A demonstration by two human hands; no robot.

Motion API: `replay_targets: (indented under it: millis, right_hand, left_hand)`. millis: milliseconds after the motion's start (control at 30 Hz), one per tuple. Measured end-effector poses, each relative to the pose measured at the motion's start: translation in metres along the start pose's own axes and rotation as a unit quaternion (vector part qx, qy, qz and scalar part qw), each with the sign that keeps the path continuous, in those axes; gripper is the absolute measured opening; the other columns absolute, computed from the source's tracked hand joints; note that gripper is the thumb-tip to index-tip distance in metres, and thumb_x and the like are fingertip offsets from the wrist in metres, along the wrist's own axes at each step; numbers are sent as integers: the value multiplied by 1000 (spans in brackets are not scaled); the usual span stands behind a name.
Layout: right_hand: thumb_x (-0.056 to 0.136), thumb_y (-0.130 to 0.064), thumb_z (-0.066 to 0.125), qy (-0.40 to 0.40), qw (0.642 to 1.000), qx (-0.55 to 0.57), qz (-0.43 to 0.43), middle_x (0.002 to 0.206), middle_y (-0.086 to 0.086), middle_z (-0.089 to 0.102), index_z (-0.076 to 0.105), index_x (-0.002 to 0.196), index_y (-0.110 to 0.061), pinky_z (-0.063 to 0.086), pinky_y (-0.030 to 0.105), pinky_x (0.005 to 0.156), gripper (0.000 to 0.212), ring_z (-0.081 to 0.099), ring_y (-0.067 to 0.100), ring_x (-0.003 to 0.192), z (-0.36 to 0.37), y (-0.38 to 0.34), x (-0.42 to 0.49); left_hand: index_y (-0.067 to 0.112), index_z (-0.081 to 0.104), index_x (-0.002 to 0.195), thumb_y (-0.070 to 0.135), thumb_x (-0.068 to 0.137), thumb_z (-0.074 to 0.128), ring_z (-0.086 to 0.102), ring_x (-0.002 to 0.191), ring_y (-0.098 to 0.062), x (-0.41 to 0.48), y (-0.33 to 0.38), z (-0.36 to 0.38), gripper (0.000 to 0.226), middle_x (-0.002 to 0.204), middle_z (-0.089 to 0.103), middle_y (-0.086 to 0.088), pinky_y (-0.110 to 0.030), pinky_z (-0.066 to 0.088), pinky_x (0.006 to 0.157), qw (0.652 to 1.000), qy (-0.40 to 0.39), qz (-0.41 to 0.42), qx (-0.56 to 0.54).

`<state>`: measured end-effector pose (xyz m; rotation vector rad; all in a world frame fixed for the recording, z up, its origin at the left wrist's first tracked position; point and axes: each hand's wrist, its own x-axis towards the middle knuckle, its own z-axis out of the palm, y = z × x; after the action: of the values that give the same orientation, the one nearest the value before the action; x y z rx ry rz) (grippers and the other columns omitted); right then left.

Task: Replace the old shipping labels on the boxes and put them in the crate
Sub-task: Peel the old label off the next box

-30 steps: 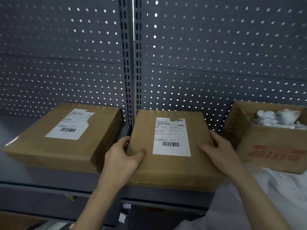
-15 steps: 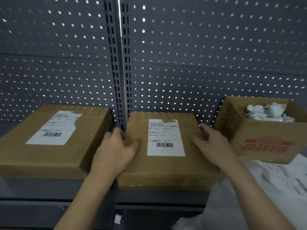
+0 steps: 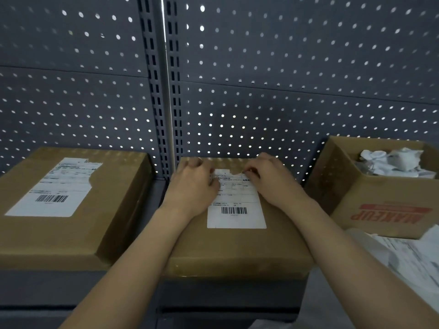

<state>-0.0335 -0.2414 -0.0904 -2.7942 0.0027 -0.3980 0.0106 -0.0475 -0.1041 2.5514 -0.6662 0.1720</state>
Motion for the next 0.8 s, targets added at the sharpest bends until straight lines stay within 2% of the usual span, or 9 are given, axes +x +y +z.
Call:
replay_targets:
  millis: [100,200,333,500,667,800]
  right_hand:
    - [97,-22,54,-18,1000,-13,-16,99,-1,53,68,103,-16,47,35,80,16,54,20,94,0,1,8]
    - [98,-20,52,-9,999,-27,-28,98,-1,54,68,102,-17,46,34,75,16,56,20,88,2,2,11]
    - [99,-19,49,22,999,-10,-33,95,-1,56,67,100,-18,48,36,75,18,57,20,83,7,6,9]
    - [100,-19,44,18,999,-19,-35,94,-4,52,63,98,-19,49,39,75,19,55,21,83,10,8,10]
    - [98,-11,45,24,998,-38,-44,91,-6,50,60,94,-20,49,40,70,18,53,21,79,14,10,13]
    - [98,-13,45,33,998,-39,-47,93,-6,53,61,95,-21,49,39,71,19,55,21,81,15,11,14]
  left_hand:
    - [18,55,118,35,89,52,41,119,-32,0,-4,7,34,118,52,-7,-47,37,102,1000,10,1,19]
    - [19,53,119,43,87,42,41,118,-31,0,-6,10,41,118,50,-5,-46,35,104,1000,11,6,21]
    - [22,54,122,40,91,49,41,112,-27,-4,-11,8,37,119,49,0,-42,37,100,999,30,22,16]
    - [23,57,125,39,91,54,42,110,-22,-7,-12,8,38,122,53,3,-30,35,95,998,62,25,14]
    - [21,59,125,37,90,55,45,111,-22,-7,-12,10,39,121,56,2,-31,38,94,997,78,22,9]
    - [21,60,122,38,90,54,46,111,-21,-7,-11,11,37,121,57,3,-32,41,90,996,84,20,21]
